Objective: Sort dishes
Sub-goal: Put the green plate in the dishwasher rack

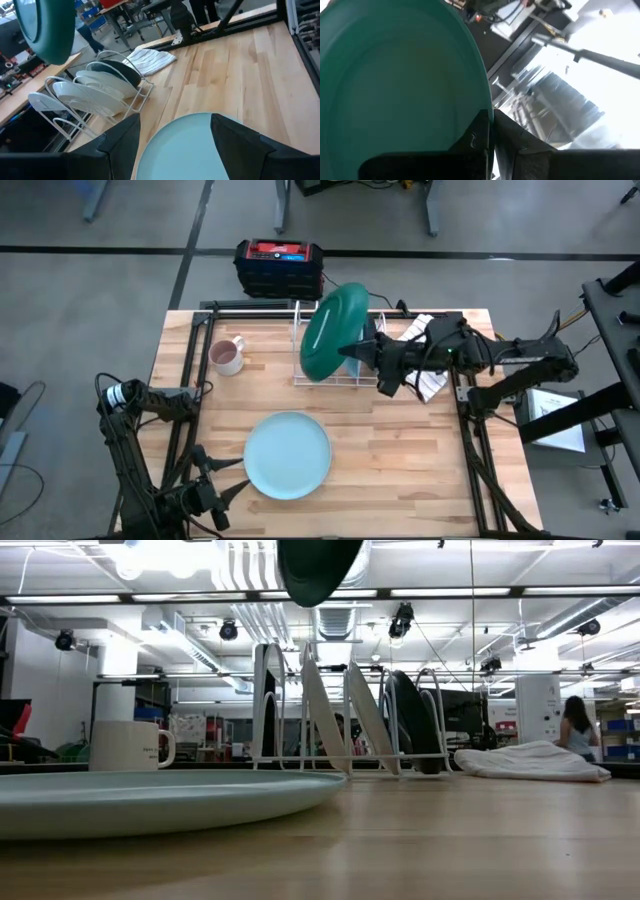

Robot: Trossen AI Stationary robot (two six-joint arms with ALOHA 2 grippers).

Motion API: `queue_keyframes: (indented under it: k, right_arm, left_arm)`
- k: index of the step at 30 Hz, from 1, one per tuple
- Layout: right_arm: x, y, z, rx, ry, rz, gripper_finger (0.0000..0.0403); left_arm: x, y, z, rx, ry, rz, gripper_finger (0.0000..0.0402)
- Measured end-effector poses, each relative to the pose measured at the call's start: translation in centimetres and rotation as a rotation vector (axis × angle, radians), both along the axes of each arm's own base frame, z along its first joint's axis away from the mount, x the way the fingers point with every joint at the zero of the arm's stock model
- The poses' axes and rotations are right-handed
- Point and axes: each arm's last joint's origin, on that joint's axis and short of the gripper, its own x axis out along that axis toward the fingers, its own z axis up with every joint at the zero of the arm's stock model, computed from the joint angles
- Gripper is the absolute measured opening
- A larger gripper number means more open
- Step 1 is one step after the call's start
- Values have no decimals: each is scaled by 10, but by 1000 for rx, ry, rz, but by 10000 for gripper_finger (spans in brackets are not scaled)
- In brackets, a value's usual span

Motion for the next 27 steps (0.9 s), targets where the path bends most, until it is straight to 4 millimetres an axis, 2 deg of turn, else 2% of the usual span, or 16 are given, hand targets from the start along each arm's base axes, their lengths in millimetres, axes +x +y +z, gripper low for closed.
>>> queue_keyframes:
  k: [12,18,27]
  right_arm:
    - [13,-39,-18,-104,115,72,0]
    - [14,-56,-20,-143,126,80,0]
    - [16,-82,-29,-132,162,156,0]
  left_arm:
    - [2,-2,3,25,-137,-30,233]
    - [5,-1,5,47,-198,-38,233]
    - [18,5,5,46,-205,7,233]
